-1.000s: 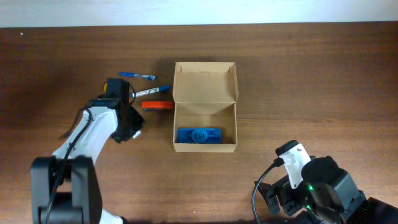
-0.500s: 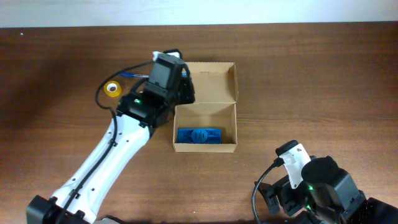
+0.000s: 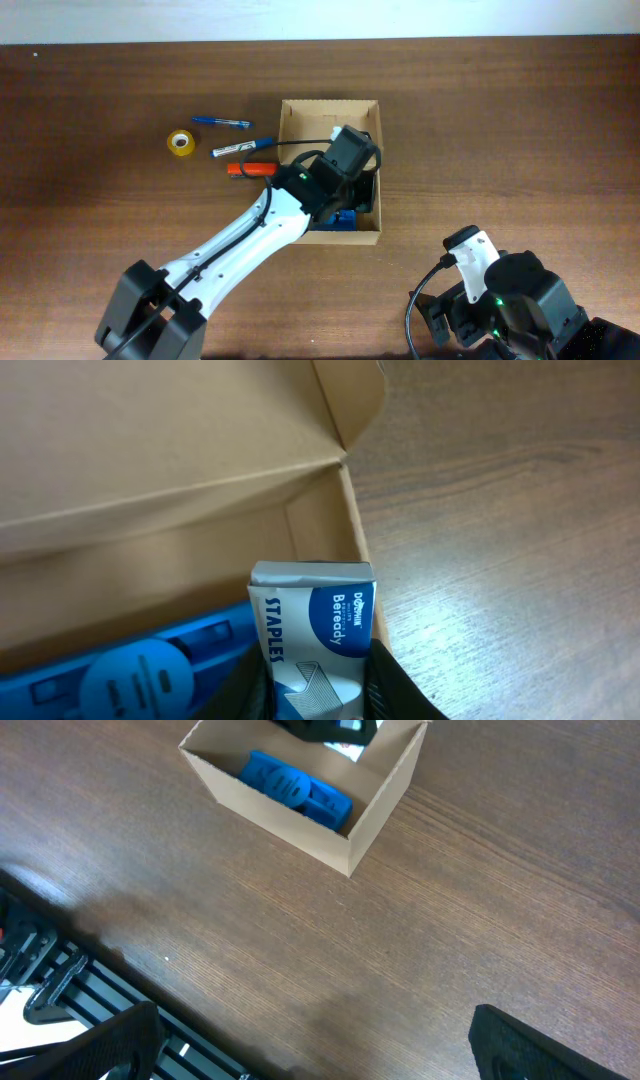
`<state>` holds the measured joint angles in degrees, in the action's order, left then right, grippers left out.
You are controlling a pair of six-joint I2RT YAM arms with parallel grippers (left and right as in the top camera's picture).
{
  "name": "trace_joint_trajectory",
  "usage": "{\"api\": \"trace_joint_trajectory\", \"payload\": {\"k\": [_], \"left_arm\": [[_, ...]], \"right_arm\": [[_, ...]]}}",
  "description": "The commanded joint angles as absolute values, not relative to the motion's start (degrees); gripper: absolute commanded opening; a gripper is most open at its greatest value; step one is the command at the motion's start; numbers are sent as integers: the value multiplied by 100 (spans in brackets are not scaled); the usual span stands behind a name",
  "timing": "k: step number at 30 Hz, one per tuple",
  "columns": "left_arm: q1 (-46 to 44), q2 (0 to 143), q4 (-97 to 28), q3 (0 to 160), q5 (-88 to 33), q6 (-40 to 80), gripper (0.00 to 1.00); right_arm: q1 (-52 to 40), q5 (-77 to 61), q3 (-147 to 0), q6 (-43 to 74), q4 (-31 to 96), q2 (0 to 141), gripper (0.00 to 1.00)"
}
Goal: Pack container
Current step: 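Lower the staples box into the cardboard box and release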
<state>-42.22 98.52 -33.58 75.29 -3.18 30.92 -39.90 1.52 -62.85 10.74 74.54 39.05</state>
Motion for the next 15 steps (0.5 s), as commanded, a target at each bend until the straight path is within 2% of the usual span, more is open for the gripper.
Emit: {"api": "trace_joint_trajectory", "payload": {"k": [1,15], "left_arm": [[-4346,9946,-3404,7618,-370,3216,18],[-4390,10328,-3557,7618,-1151,3717,19]], "right_arm": [[-4001,220,-6333,1142,7428,3861,99],[-4001,220,-6333,1144,7428,3861,99]]}}
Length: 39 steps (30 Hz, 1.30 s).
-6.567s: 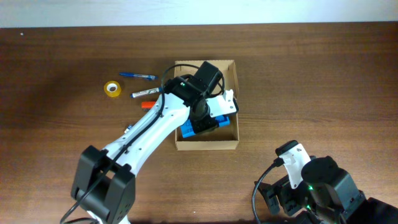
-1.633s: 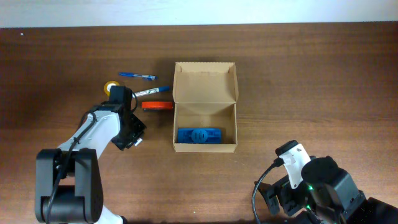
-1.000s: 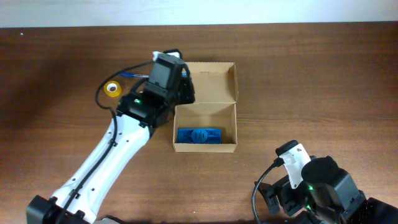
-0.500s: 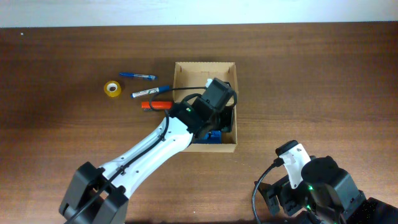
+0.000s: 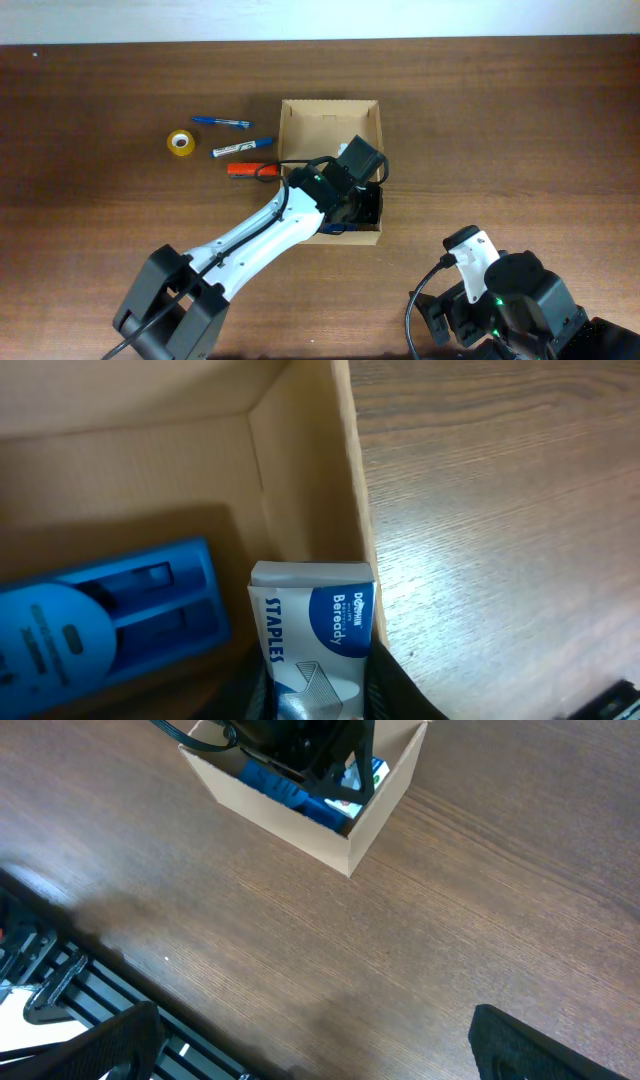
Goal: Pack container
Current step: 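Lower the staples box into the cardboard box and release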
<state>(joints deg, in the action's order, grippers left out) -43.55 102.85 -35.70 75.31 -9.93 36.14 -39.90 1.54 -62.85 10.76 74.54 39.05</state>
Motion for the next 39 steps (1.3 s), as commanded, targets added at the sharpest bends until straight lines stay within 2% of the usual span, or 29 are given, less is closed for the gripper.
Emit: {"api": "trace_joint_trajectory", "payload": {"k": [1,2,4,8,12,21,33,39], "left_arm": [[-4412,10328,-3559,7616,-1170,3741,18],[-4449,10331,-3557,7616,-1164,3780,18],[-4486,10331,-3557,7616,-1160,3780,29],[-4486,10328,-3557,7616,-1162,3820,30],[-4486,10331,-3557,7616,-1162,3820,38],[-4397,10326,-3570,7675,-987,3739,38],[-4193,10274,-4967,8396,-213,1068,37],[-4193,10239,-5183,8414,574,674,37]], "right_arm": [[-4001,220,-6333,1144,7428,3861,99],[-4001,220,-6333,1142,7428,3861,99],[-4001,220,-6333,1144,7428,3861,99],[-4001,220,-6333,1144,7428,3861,99],[-4001,220,-6333,1144,7428,3861,99],[-4001,220,-6333,1142,7428,3861,99],[-4001,220,-6333,1142,7428,3861,99],[-4001,220,-6333,1144,7428,3861,99]]}}
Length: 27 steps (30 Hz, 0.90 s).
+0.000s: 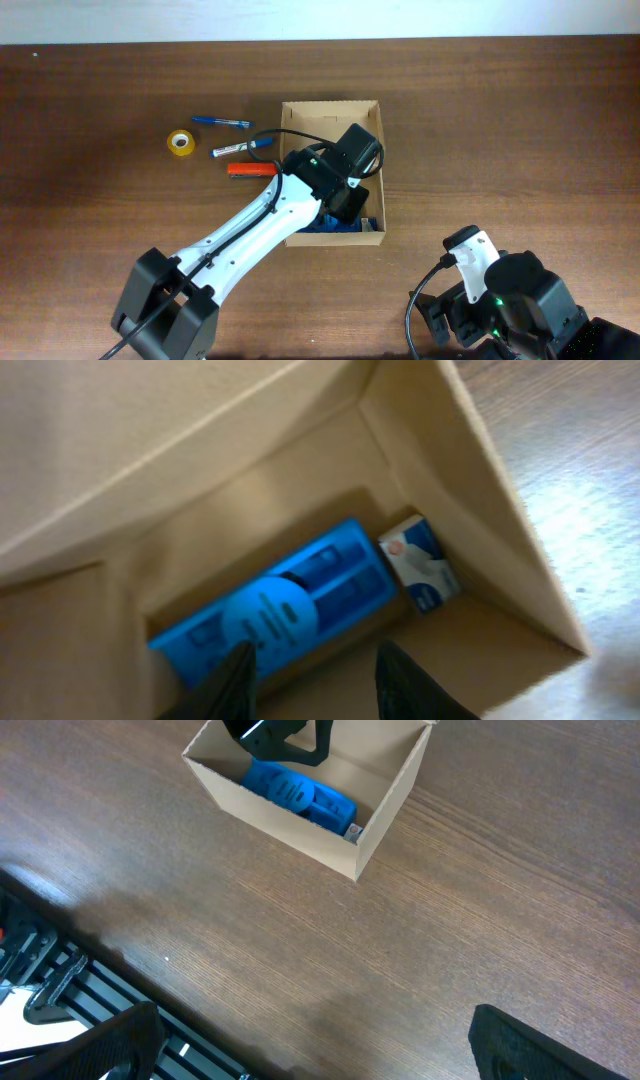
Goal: Pack container
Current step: 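Lower the staples box into the cardboard box and release, then reach the left gripper to the red stapler and grasp it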
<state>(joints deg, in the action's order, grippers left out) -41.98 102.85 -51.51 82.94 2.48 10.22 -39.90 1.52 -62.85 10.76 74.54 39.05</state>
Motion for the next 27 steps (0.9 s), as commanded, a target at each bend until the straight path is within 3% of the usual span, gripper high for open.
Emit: {"api": "trace_joint_trajectory", "payload": {"k": [1,12,24,27], "left_arm": [[-4195,10228,-5194,8427,613,626,37],[-3997,9618,-5610,8523,770,534,38],[-1205,7979,-5666,8565,537,770,38],[-718,8093,-5627,8558,456,-598,39]], "right_arm": [[-4001,220,-6333,1142,7428,3861,99],[-4001,220,-6333,1144,7430,3861,99],[-4001,220,-6333,1144,7428,3861,99],[-4001,220,-6333,1144,7428,3861,99]]}}
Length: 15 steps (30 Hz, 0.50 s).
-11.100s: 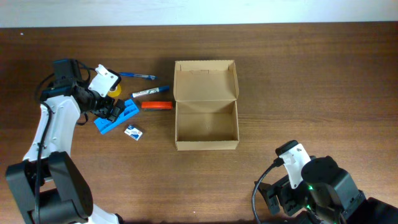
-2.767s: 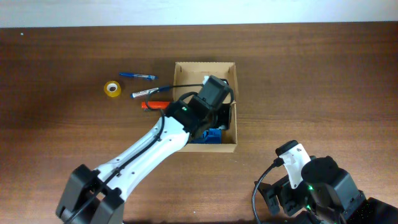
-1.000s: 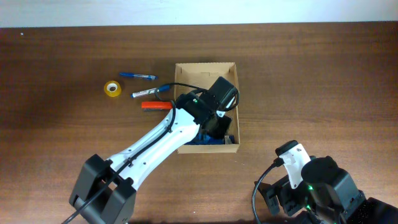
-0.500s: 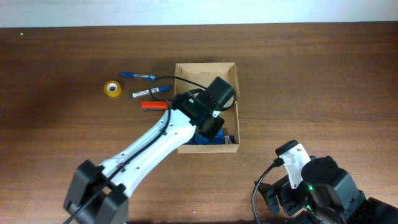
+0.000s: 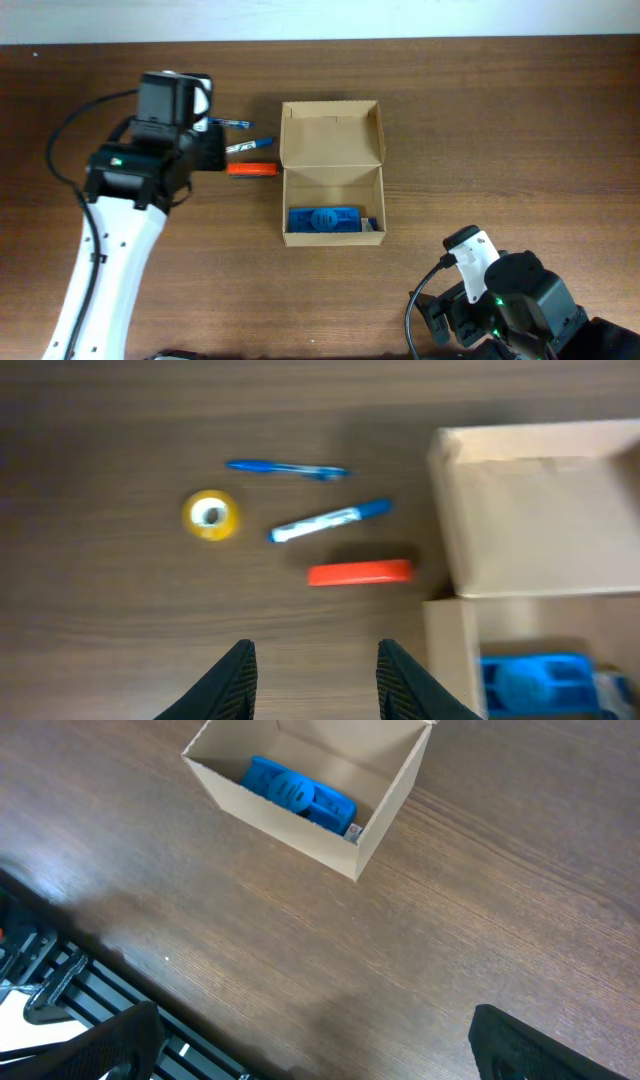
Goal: Pack container
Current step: 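Reach the left gripper to the red stapler and grasp it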
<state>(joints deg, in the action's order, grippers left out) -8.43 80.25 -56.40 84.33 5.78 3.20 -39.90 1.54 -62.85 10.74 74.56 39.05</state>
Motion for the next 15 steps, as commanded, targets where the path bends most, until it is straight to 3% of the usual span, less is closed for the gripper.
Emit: {"api": "trace_joint_trajectory", "payload": {"k": [1,5,6,10,15], "left_arm": [[-696,8152,-5614,8556,362,-1297,39],[-696,8759,-5553,8556,215,-3304,49],[-696,9026,-5524,8556,49,-3704,58],[-696,10053,-5468,8556,34,-4960,73],[-690,11076,-5245,8556,-117,-5647,72]], "right_arm": [[-4001,220,-6333,1144,7428,3861,99],[-4001,220,-6333,1144,7428,3861,99],[-4001,220,-6333,1144,7428,3861,99],[-4001,220,-6333,1144,7428,3861,99],[-4001,220,-6333,1144,7428,3861,99]]}}
